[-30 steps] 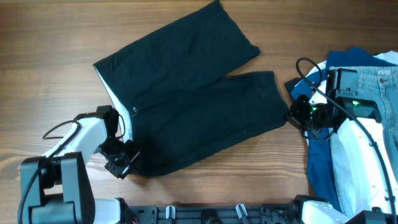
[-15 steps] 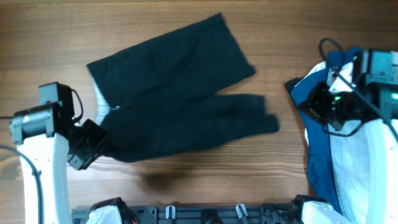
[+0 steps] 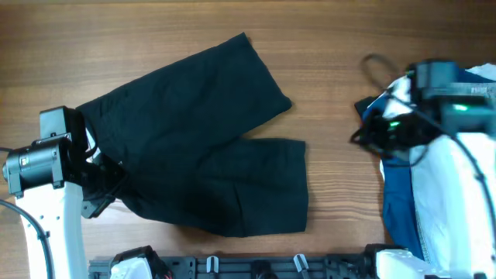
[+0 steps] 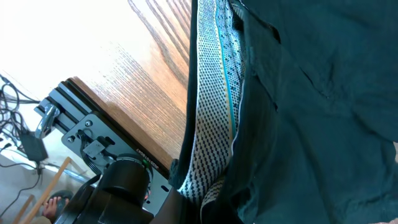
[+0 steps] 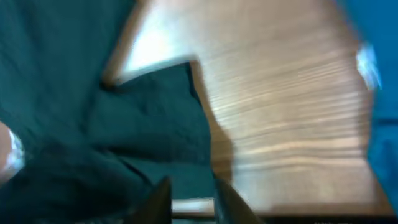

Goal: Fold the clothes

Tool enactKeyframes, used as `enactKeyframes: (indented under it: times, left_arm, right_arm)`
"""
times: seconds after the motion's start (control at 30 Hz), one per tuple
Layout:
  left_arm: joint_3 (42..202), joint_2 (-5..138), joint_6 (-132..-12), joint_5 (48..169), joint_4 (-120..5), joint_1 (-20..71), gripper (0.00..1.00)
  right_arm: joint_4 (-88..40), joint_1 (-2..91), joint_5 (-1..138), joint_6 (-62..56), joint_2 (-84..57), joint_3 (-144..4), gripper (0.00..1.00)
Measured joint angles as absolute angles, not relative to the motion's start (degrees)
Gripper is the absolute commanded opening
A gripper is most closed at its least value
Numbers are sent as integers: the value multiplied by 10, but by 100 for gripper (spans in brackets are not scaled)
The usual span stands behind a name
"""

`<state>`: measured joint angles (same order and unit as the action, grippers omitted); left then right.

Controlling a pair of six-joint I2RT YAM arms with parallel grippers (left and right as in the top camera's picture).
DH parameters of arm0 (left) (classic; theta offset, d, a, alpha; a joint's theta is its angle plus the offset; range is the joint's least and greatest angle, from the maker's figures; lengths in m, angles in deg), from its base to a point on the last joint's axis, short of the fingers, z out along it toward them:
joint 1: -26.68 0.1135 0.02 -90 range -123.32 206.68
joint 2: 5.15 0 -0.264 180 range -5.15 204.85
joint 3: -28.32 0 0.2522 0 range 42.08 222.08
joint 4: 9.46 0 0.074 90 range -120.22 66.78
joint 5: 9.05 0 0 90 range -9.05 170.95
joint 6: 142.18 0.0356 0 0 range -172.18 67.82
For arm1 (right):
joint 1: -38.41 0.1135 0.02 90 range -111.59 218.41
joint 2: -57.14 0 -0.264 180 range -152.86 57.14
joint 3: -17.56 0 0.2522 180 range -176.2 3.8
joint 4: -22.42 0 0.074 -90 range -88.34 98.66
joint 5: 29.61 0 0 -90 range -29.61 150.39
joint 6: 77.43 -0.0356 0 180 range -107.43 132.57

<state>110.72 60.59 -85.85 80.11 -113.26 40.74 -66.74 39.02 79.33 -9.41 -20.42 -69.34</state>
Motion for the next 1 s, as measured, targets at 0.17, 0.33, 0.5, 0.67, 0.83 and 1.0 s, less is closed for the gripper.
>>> enactKeyframes:
  times: [0.17, 0.33, 0.5, 0.67, 0.83, 1.0]
  left_arm:
    - [1108, 606, -859, 799, -1131, 407, 4]
    - [1108, 607, -859, 802, -1145, 407, 4]
    - [1108, 607, -859, 804, -1137, 408, 6]
    - [1108, 607, -859, 804, -1114, 408, 6]
    - [1108, 607, -859, 826, -1070, 408, 6]
    - [1108, 607, -859, 857, -1039, 408, 4]
  right_arm:
    - [-399, 520, 844, -66, -308, -519, 4]
    - [-257, 534, 844, -84, -466, -513, 4]
    - [-217, 525, 872, -84, -494, -526, 4]
    - [-76, 513, 827, -119, -510, -529, 4]
    - [-65, 481, 746, -130, -531, -574, 4]
    - [-263, 470, 756, -64, -520, -636, 6]
